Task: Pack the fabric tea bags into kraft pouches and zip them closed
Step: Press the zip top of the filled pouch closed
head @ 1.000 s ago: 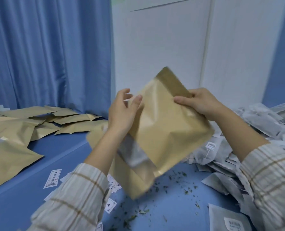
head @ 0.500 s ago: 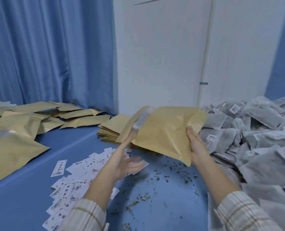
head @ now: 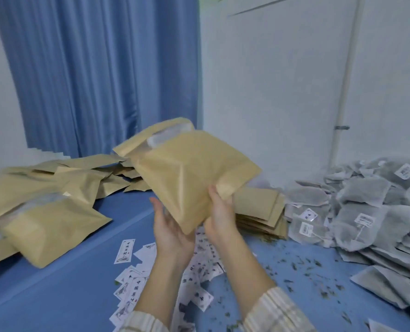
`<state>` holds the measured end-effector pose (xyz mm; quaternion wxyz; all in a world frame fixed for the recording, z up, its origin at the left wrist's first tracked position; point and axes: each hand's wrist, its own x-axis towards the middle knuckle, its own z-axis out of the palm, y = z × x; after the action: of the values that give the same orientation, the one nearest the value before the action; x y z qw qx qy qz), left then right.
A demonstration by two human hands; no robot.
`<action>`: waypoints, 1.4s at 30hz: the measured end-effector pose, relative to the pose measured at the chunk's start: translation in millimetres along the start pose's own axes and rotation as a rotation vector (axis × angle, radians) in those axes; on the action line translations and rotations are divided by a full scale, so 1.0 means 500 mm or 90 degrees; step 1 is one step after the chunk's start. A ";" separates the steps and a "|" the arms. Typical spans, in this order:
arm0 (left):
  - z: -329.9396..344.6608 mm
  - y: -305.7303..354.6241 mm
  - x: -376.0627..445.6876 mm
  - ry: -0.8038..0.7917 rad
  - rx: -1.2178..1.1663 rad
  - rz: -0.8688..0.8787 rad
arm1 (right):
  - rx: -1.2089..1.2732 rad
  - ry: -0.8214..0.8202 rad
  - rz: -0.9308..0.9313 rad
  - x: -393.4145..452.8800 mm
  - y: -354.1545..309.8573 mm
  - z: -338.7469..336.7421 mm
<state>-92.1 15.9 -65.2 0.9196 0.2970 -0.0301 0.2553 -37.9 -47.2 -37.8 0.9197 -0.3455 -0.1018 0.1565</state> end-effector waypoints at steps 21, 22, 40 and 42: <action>-0.087 -0.134 0.178 0.205 0.172 -0.285 | -1.408 0.009 -0.240 0.269 0.010 -0.250; -0.087 -0.140 0.179 0.205 0.169 -0.293 | -1.475 0.022 -0.174 0.270 -0.008 -0.271; -0.013 -0.153 0.082 0.175 0.220 -0.175 | -1.374 -0.440 -0.887 0.035 -0.116 -0.331; 0.000 -0.134 0.058 0.176 0.373 -0.075 | -1.373 -0.369 -0.687 -0.002 -0.127 -0.298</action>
<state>-34.5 -17.5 -94.5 0.8036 0.5127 0.1872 0.2372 19.2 -182.8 -105.9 0.0561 -0.7921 -0.5073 -0.3348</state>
